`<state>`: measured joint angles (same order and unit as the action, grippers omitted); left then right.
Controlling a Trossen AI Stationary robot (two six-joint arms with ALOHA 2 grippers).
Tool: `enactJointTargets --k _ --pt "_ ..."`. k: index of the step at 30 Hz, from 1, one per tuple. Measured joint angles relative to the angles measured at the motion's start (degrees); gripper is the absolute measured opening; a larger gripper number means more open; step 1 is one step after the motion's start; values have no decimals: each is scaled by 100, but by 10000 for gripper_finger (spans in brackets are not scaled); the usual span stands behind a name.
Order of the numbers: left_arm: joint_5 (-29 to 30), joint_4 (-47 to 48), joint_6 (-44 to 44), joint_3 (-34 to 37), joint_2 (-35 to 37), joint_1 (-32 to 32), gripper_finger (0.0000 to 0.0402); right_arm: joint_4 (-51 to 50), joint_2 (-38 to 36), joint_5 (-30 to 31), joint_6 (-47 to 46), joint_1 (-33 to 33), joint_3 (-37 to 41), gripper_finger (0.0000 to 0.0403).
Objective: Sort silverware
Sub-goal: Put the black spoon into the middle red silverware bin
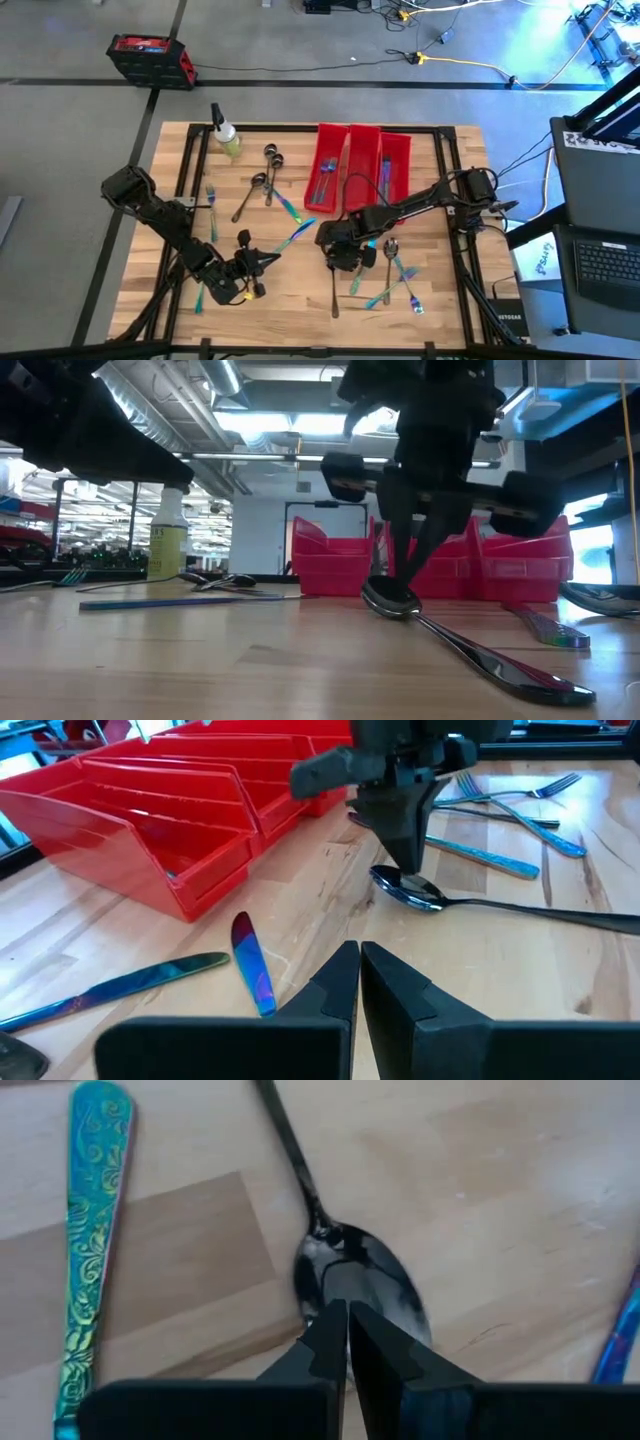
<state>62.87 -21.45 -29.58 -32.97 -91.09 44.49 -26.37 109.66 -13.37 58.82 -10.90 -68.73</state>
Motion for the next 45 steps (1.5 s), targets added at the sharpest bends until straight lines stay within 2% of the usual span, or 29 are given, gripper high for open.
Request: enactJointTargets --k 5,11,20,28,35,45 --pt "52 0 -8 0 0 0 0 249 71 33 15 4 0 0" --pt "79 -4 -36 0 0 0 0 401 71 -202 -32 4 0 0" --pt "89 47 -39 0 0 0 0 468 239 111 -295 176 -4 0" --pt "92 168 -146 -2 0 -11 0 54 309 271 -493 234 -17 0" --pt "89 218 -152 -1 0 -11 0 -451 288 275 -1345 229 -28 0" --pt "87 301 -173 0 0 -11 0 -728 171 101 -3176 192 2 0"
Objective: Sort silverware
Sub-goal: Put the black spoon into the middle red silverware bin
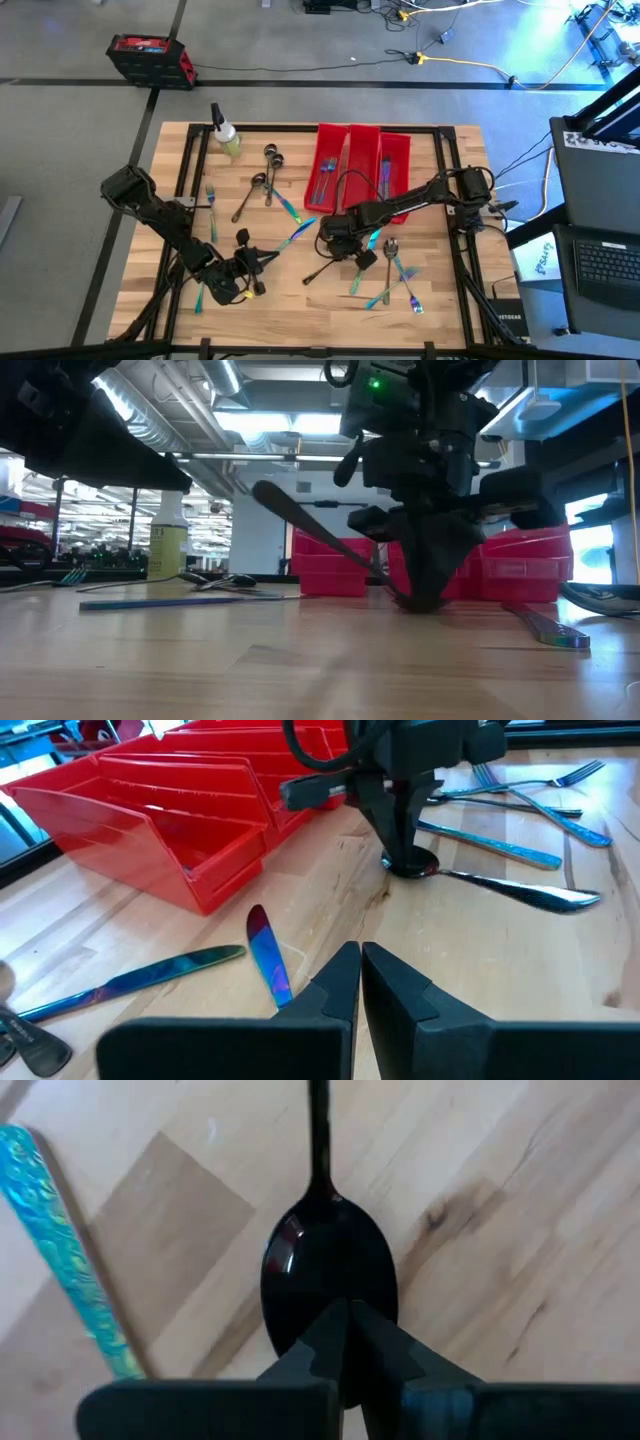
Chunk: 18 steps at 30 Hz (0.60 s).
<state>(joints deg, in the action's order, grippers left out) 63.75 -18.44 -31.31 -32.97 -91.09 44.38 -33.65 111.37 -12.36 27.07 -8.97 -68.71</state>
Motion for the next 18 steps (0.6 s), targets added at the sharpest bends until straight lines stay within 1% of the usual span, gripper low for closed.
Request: enactJointTargets --k 2,7,10,14,18 --pt "0 -2 -9 0 0 0 0 -40 -48 60 -358 -17 11 0" --pt "-47 -22 -179 -2 -2 0 0 8 -197 81 -1600 -35 20 0" --pt "-138 -41 -260 0 -2 36 0 69 -203 181 -2086 -90 17 0" --pt "-168 -131 15 0 -2 150 0 131 -205 282 -2236 -215 75 0" --pt "-170 -121 23 0 -2 181 0 131 -205 342 -2362 -280 214 0"
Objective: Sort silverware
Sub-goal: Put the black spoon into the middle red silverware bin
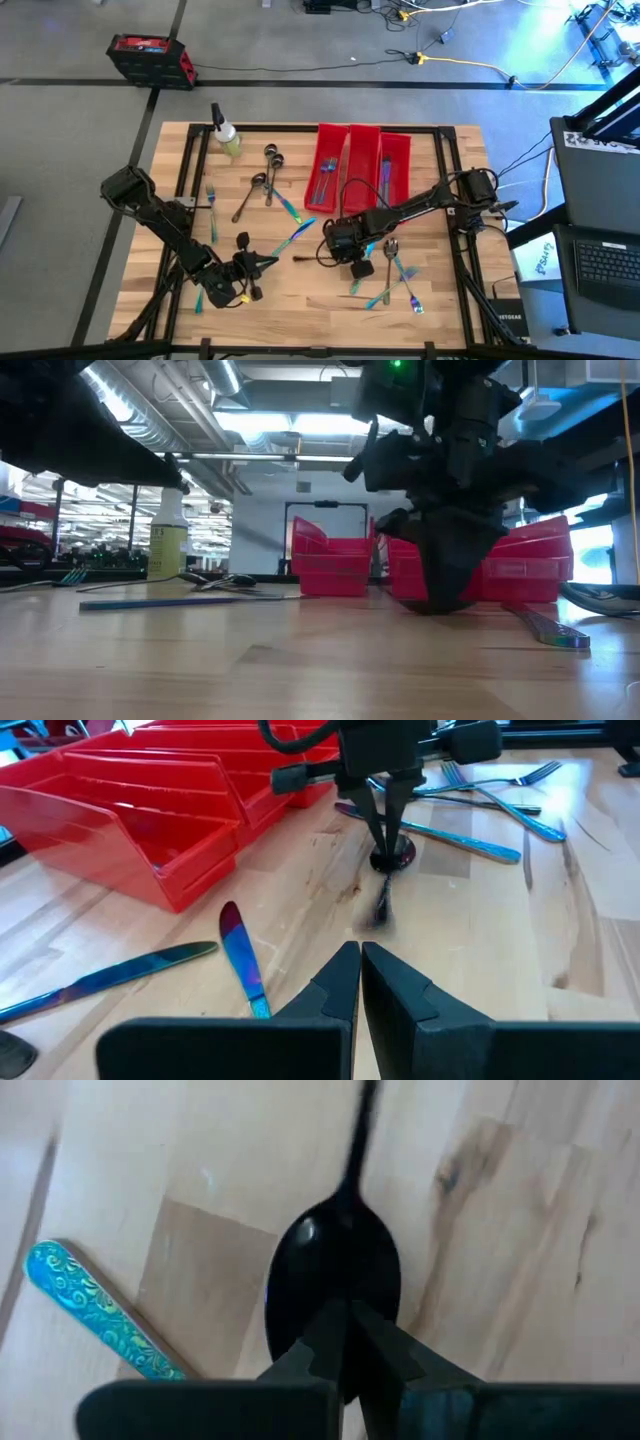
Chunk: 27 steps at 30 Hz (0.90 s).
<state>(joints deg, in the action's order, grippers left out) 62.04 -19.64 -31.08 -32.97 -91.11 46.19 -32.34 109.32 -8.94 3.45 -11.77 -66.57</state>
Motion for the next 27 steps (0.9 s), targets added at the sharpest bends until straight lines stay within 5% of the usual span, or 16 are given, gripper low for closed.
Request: enactJointTargets --k 7,12,18,27 --pt "-62 4 -7 0 0 0 0 247 -35 38 -401 -26 186 0" --pt "-614 203 -170 0 0 -66 0 583 -20 102 -494 -28 193 0" --pt "-636 275 -2152 0 0 -338 39 584 -20 106 -501 -28 195 0" --pt "-456 303 -5016 0 0 -441 187 581 -15 133 -472 -26 195 0"
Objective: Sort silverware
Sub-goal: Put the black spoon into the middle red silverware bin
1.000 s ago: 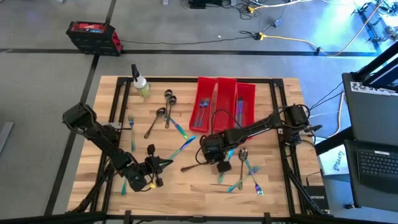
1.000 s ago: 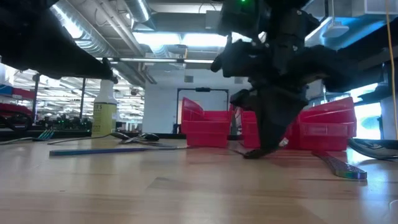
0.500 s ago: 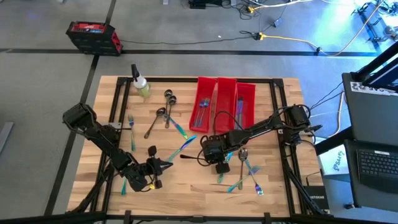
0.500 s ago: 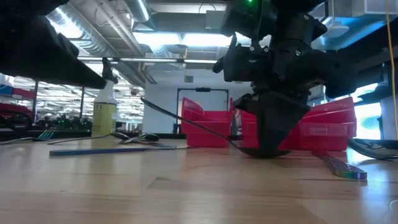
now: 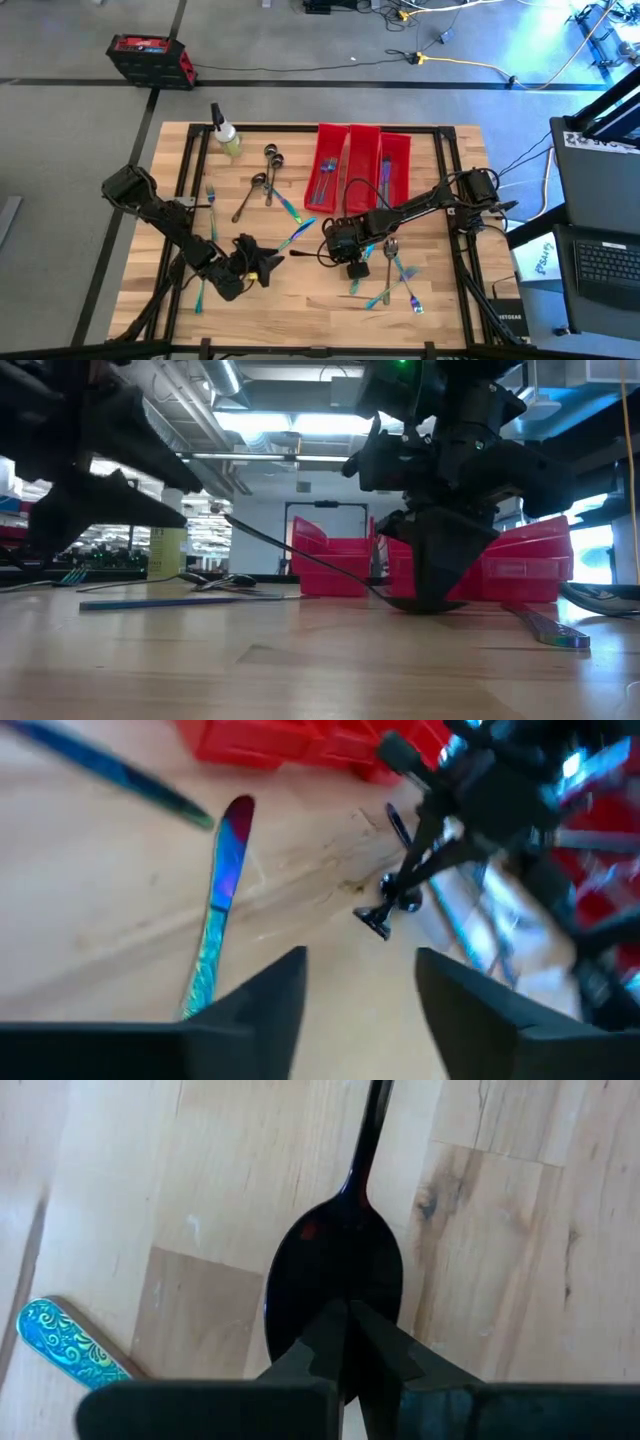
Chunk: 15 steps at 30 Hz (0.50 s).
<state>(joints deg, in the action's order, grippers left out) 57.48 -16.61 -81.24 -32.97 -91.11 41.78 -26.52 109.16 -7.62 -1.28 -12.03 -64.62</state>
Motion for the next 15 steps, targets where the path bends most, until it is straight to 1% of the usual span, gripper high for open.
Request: enactJointTargets --k 4,7,10,15 --pt "38 -48 -1024 -2 0 -85 256 0 0 4 10 0 0 0" --pt "-24 -65 -1508 -2 0 -255 292 0 0 37 24 0 0 0" --pt "-288 -257 -1625 -5 -1 -412 306 2 2 68 42 0 0 0" --pt "-1057 -230 -1911 -50 -7 -756 309 17 4 170 70 0 0 0"
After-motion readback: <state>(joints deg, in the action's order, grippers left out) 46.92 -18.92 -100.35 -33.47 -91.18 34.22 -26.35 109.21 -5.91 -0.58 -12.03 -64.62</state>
